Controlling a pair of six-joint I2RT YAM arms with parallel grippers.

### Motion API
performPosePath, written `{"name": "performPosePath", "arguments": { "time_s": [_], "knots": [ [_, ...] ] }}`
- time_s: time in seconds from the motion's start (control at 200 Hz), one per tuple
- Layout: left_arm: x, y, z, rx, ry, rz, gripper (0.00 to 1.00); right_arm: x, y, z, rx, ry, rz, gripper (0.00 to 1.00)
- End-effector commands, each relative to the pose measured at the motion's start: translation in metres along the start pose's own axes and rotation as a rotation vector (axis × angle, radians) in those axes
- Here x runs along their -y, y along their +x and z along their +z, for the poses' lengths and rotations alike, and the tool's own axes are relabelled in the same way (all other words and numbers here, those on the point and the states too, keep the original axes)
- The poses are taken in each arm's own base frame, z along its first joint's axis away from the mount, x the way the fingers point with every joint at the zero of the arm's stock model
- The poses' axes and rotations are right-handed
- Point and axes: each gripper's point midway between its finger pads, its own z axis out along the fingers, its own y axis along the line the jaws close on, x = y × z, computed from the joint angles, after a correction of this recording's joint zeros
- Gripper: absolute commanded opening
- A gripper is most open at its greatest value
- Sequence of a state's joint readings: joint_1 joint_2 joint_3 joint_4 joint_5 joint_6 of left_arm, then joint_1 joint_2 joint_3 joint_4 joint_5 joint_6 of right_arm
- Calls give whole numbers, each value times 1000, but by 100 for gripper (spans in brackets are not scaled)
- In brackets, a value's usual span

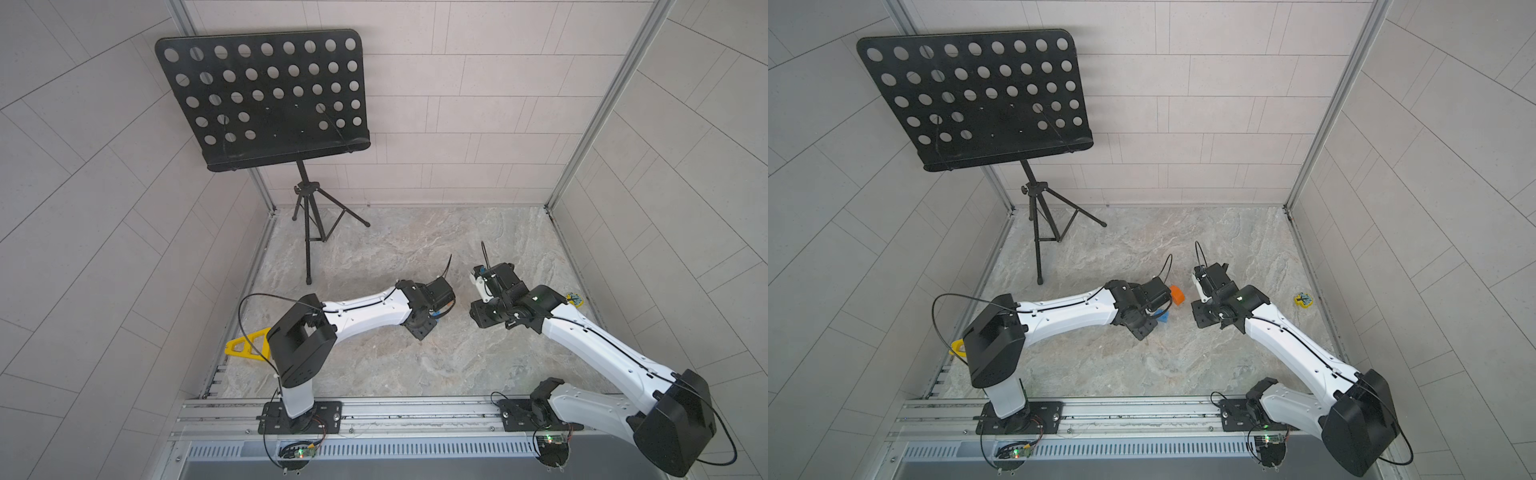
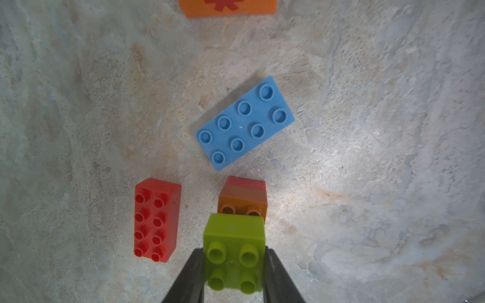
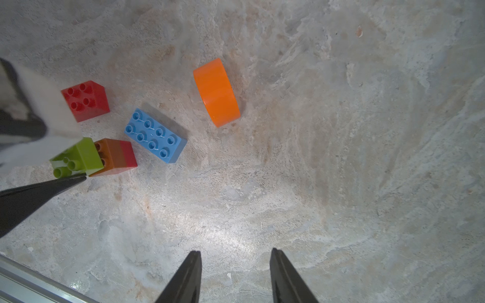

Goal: Assemble an ice cream with lego
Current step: Assemble the lego brick with the lego brick.

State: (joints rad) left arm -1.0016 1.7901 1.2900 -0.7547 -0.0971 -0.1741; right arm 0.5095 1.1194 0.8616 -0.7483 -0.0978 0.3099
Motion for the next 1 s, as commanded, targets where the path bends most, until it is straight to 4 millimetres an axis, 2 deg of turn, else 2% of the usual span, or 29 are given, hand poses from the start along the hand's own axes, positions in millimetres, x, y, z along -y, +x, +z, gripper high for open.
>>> {"name": "performPosePath", "arguments": {
  "time_s": [0.0,0.15,0.475,0.771,0.996],
  "knots": [
    [-4,1,-2,4,-11,18,32,2,3,2,-8,7,-5,48],
    [-4,-1,-4,30,-9,13,32,2,3,2,-10,8,-6,48],
    [-3,5,6,9,-15,25,32,3,4,3,-15,9,-6,48],
    [-10,20,14,-64,-55,39,32,2,4,4,-18,6,-6,48],
    [-7,29,24,-107,-53,45,32,1,5,4,-22,2,-6,48]
  ]
}}
